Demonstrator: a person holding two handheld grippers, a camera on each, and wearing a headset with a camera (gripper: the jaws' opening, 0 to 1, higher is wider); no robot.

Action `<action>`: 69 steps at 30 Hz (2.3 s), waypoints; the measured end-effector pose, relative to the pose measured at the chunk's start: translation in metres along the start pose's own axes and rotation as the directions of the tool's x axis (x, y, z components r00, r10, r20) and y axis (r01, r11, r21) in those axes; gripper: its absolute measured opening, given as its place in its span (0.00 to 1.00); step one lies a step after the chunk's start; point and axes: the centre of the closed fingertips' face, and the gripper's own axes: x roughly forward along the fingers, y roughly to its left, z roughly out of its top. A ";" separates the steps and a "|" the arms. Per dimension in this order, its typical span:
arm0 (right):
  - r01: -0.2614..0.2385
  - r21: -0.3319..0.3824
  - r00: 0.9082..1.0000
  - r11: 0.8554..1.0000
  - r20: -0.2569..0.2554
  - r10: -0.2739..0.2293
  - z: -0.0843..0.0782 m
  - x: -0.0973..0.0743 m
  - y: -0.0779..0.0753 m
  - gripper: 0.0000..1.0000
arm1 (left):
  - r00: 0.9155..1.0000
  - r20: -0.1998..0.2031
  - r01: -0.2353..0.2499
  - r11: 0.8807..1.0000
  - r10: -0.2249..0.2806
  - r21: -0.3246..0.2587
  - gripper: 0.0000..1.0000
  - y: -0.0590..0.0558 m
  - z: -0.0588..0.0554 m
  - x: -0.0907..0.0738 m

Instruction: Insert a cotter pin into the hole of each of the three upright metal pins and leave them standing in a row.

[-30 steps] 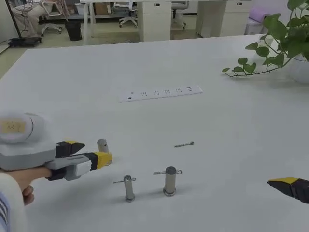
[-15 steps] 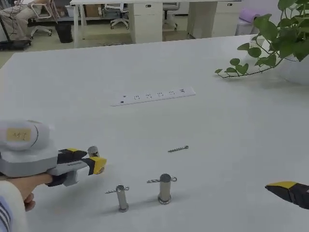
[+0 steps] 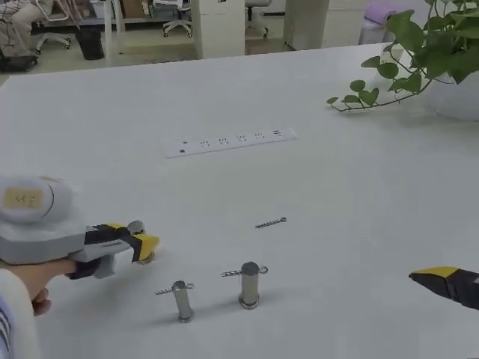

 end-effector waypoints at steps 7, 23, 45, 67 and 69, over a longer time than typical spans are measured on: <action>0.000 0.002 1.000 1.000 0.001 0.000 0.000 -0.001 -0.001 0.98 | 1.000 -0.021 -0.009 0.999 0.010 0.037 0.13 -0.003 -0.001 0.002; 0.000 -0.006 1.000 1.000 0.005 0.000 0.002 -0.001 0.000 0.97 | 0.997 -0.050 -0.062 0.998 0.063 0.009 0.12 0.005 -0.003 -0.004; -0.014 -0.038 0.999 0.999 0.032 0.015 0.011 -0.006 0.004 0.97 | 0.981 -0.018 -0.191 0.973 0.191 -0.128 0.12 0.004 0.003 -0.077; -0.056 -0.079 0.998 0.995 0.024 0.058 0.013 -0.011 0.016 0.97 | 0.958 -0.029 -0.284 0.932 0.285 -0.225 0.12 -0.047 -0.030 -0.143; -0.056 -0.084 0.998 0.995 0.021 0.058 0.013 -0.012 0.017 0.97 | 0.954 -0.032 -0.299 0.927 0.299 -0.227 0.12 -0.050 -0.035 -0.144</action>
